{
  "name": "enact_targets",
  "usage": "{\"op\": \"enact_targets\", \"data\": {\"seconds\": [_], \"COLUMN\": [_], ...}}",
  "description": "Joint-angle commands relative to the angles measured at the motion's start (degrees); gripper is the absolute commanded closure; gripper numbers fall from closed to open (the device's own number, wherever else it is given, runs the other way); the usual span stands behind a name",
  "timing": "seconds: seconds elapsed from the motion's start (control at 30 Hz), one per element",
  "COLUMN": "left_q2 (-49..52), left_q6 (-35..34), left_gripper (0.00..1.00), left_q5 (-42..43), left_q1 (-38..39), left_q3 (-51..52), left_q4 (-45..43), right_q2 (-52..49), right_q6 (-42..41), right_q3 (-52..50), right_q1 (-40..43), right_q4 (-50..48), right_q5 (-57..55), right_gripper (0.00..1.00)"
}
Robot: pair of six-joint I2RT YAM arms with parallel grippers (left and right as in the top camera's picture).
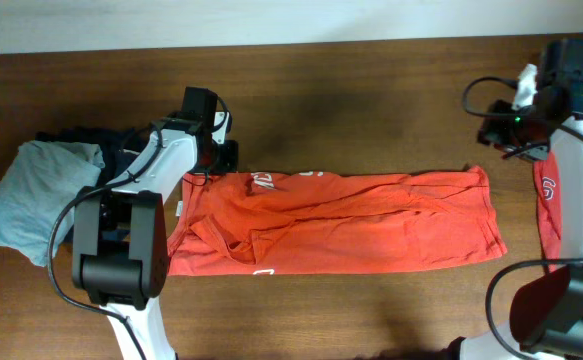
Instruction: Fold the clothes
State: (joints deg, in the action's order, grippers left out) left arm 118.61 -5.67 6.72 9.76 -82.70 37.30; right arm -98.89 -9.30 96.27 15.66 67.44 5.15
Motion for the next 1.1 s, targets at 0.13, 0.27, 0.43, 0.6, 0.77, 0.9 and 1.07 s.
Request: {"op": "enact_targets", "data": {"seconds": [0.13,0.27,0.43,0.6,0.77,0.9,1.07], "left_q2": [-3.74,-6.62,-7.69,-7.69,-7.69,-7.69,-7.67], "left_q6": [-6.73,-6.71,-6.71,-6.71,-6.71,-6.71,-6.71], "left_gripper": [0.99,0.99,0.99,0.99,0.99,0.99,0.91], "left_q5": [-4.57,-4.59,-4.55,-4.52,-4.55,-4.52,-4.39], "left_q1": [-2.25,-2.84,-2.78,-2.78,-2.80,-2.80,-2.80], "left_q3": [0.04,0.04,0.04,0.04,0.04,0.04,0.04], "left_q4": [5.20,6.14,7.19,7.96,7.74,7.06,6.34], "right_q2": [-6.49,-11.06,-17.31,-22.75,-25.33,-26.45,-28.48], "right_q6": [-0.81,2.62,4.02,9.64,10.99,10.75,10.75], "right_q3": [0.28,0.28,0.28,0.28,0.28,0.28,0.28], "right_q1": [2.99,3.15,3.41,3.54,3.61,3.61,3.61], "right_q4": [-0.42,-1.57,-1.49,-1.95,-3.43,-4.31,-6.95], "right_q5": [-0.17,2.32,1.73,2.80,2.99,2.01,1.84], "right_gripper": [0.46,0.47,0.44,0.43,0.44,0.51,0.64]}}
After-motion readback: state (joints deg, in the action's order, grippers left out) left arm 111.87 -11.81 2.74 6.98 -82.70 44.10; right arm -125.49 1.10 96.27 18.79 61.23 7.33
